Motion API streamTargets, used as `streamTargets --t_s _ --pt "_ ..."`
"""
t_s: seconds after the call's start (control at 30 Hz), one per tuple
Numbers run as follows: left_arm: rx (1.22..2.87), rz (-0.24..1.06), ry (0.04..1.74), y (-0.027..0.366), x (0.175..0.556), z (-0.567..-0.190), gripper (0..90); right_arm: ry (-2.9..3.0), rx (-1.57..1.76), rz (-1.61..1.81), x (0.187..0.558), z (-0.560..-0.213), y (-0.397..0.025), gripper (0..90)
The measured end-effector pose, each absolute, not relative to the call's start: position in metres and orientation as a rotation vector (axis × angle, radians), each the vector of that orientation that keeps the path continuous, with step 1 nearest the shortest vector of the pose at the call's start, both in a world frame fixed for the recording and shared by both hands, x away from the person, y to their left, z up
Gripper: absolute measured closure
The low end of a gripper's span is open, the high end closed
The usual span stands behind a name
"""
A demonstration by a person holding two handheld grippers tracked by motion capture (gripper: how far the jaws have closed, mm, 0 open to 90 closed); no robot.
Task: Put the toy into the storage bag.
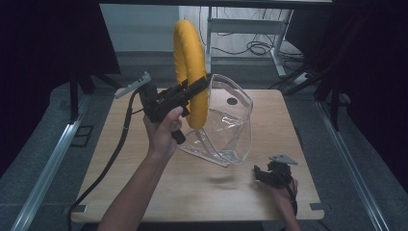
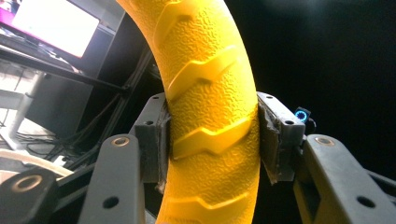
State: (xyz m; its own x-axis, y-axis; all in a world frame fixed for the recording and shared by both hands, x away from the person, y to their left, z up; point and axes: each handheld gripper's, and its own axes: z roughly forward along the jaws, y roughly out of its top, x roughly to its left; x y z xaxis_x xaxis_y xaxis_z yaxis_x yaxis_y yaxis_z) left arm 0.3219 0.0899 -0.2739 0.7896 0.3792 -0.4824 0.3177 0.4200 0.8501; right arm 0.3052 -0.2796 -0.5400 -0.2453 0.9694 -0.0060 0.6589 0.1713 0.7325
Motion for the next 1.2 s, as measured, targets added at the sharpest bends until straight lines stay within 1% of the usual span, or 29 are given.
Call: streamTargets --t_s 0.33,0.77,1.03,1.2 --pt "1.175 0.028 0.662 0.061 0.323 -0.262 50.8 1.973 1.533 0.854 0.305 -0.54 -0.28 21.6" --pt "1.202 -0.039 0.638 0.027 0.334 -0.266 50.8 1.973 1.533 0.854 0.306 -0.54 -0.28 21.6" --pt "1.211 -0.061 0.647 0.012 0.34 -0.279 50.8 1.974 1.529 0.853 0.306 -0.54 -0.28 21.6" --pt "1.229 -0.078 0.669 0.008 0.347 -0.296 50.7 1.973 1.53 0.854 0.306 -0.54 -0.28 21.6"
